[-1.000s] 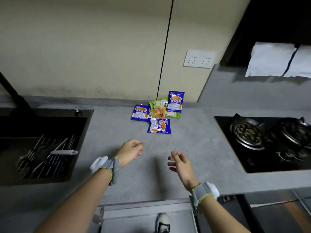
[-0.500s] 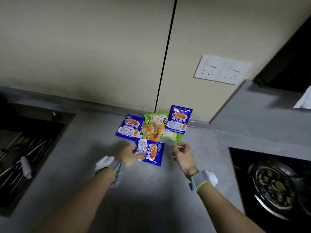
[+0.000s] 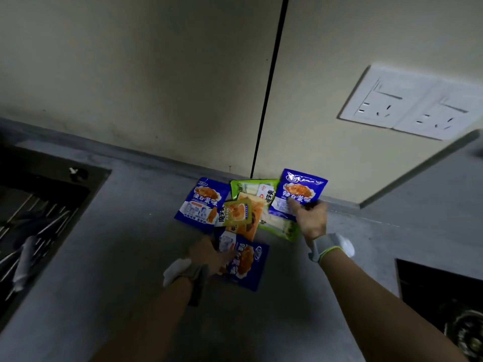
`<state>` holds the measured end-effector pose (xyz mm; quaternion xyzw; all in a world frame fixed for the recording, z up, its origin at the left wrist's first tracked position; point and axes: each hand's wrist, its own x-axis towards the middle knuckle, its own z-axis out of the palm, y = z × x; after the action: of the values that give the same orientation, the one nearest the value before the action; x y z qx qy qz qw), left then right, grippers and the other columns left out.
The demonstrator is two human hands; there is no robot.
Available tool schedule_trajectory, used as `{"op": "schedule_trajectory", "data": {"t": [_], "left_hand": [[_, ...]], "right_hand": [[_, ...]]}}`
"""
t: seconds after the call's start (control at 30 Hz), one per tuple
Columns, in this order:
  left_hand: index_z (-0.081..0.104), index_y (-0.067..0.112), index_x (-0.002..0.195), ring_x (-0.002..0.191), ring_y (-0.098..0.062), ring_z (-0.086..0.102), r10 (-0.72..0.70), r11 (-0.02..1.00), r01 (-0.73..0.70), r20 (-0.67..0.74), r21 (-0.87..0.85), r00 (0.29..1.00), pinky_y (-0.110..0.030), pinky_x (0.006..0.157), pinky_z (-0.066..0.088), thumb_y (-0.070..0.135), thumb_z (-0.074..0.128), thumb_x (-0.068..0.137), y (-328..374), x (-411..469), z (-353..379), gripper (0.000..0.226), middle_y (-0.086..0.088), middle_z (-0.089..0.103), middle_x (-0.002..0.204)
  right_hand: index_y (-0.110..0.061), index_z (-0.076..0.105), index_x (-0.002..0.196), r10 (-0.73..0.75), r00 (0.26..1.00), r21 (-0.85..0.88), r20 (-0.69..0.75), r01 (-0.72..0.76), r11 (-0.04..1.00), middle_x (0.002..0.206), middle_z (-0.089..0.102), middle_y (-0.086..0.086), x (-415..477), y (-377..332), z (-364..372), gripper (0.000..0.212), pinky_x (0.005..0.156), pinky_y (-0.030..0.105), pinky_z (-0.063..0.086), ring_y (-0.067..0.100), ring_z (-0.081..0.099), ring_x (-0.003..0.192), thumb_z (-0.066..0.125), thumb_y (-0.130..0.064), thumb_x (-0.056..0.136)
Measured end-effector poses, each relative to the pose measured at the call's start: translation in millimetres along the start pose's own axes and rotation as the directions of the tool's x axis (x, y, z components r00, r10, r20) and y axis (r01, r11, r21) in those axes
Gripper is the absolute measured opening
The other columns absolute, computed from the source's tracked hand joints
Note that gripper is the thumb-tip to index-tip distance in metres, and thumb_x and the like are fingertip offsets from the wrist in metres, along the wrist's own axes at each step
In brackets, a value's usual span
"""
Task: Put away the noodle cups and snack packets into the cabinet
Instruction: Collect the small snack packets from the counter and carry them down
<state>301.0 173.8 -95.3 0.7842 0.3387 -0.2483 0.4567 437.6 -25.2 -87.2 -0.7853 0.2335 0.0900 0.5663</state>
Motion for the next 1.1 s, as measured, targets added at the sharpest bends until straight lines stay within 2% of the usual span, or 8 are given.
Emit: {"op": "schedule_trajectory", "data": {"t": [0.27, 0.4, 0.6, 0.73, 0.83, 0.9, 1.03, 1.1], "left_hand": [[0.048, 0.013, 0.115, 0.086, -0.028, 0.072, 0.049, 0.984, -0.032, 0.097, -0.174, 0.994, -0.037, 0.061, 0.062, 0.031, 0.077, 0.080, -1, 1, -35, 0.049, -0.009, 0.062, 0.113], [0.055, 0.020, 0.107, 0.083, -0.020, 0.072, 0.081, 0.912, -0.077, -0.007, -0.403, 0.997, -0.028, 0.053, 0.056, 0.034, 0.080, 0.076, 2, -1, -57, 0.042, -0.005, 0.068, 0.105], [0.067, 0.011, 0.101, 0.073, -0.019, 0.069, 0.027, 0.813, -0.152, -0.225, -0.562, 0.974, -0.026, 0.056, 0.051, 0.030, 0.068, 0.089, 13, 17, -84, 0.023, -0.015, 0.073, 0.103], [0.062, 0.009, 0.107, 0.078, -0.021, 0.069, -0.076, 0.870, -0.041, -0.215, -0.492, 0.974, -0.032, 0.065, 0.054, 0.045, 0.057, 0.093, 19, 34, -88, 0.039, -0.012, 0.072, 0.099], [0.049, 0.003, 0.131, 0.118, -0.036, 0.058, -0.042, 0.992, -0.006, -0.376, -0.126, 0.926, -0.048, 0.101, 0.046, 0.050, 0.063, 0.087, 21, 48, -90, 0.066, -0.020, 0.058, 0.132], [0.036, 0.003, 0.142, 0.133, -0.037, 0.044, 0.055, 0.998, -0.045, -0.442, 0.033, 0.895, -0.048, 0.109, 0.038, 0.045, 0.074, 0.079, 22, 49, -93, 0.085, -0.020, 0.044, 0.146], [0.053, 0.006, 0.126, 0.119, -0.002, 0.059, 0.165, 0.977, -0.126, -0.234, 0.172, 0.958, -0.040, 0.103, 0.041, 0.044, 0.080, 0.073, 20, 63, -99, 0.071, 0.005, 0.067, 0.127], [0.043, 0.006, 0.139, 0.132, -0.019, 0.049, 0.160, 0.957, -0.106, -0.188, 0.268, 0.969, -0.042, 0.109, 0.038, 0.048, 0.081, 0.070, 22, 68, -99, 0.090, -0.008, 0.052, 0.144]], "right_hand": [[-0.005, 0.062, 0.116, -0.055, 0.996, 0.010, 0.075, 0.055, 0.998, 0.115, 0.069, 0.017, -24, 6, 1, 0.048, 0.092, 0.051, 0.053, 0.032, 0.067, 0.103, 0.074, -0.034, 0.081], [-0.009, 0.067, 0.108, -0.149, 0.984, 0.082, 0.101, 0.141, 0.987, 0.108, 0.073, 0.012, -37, 4, -14, 0.033, 0.082, 0.040, 0.057, 0.026, 0.071, 0.094, 0.072, -0.030, 0.083], [-0.007, 0.073, 0.106, -0.216, 0.925, -0.307, 0.313, 0.314, 0.898, 0.121, 0.062, 0.014, -32, 12, -11, 0.037, 0.104, 0.048, 0.044, 0.029, 0.060, 0.113, 0.080, -0.027, 0.075], [-0.008, 0.070, 0.113, -0.143, 0.914, -0.351, 0.380, 0.285, 0.892, 0.134, 0.053, 0.013, -28, 4, 11, 0.049, 0.107, 0.048, 0.042, 0.031, 0.052, 0.124, 0.080, -0.035, 0.074], [-0.015, 0.068, 0.115, -0.164, 0.911, -0.564, 0.380, 0.368, 0.739, 0.138, 0.049, 0.016, -29, 3, 27, 0.058, 0.106, 0.046, 0.041, 0.032, 0.045, 0.129, 0.073, -0.055, 0.074], [-0.015, 0.061, 0.118, -0.202, 0.930, -0.654, 0.307, 0.360, 0.665, 0.138, 0.045, 0.016, -37, 1, 35, 0.073, 0.104, 0.047, 0.042, 0.033, 0.044, 0.127, 0.073, -0.064, 0.066], [-0.009, 0.025, 0.145, -0.154, 0.981, -0.660, 0.115, 0.191, 0.727, 0.153, 0.030, 0.017, -39, -5, 47, 0.125, 0.111, 0.052, 0.034, 0.033, 0.033, 0.139, 0.085, -0.062, 0.048], [-0.011, 0.003, 0.153, -0.096, 0.991, -0.613, 0.098, 0.136, 0.778, 0.159, 0.021, 0.016, -34, -7, 47, 0.145, 0.114, 0.053, 0.030, 0.033, 0.025, 0.144, 0.089, -0.056, 0.044]]}}
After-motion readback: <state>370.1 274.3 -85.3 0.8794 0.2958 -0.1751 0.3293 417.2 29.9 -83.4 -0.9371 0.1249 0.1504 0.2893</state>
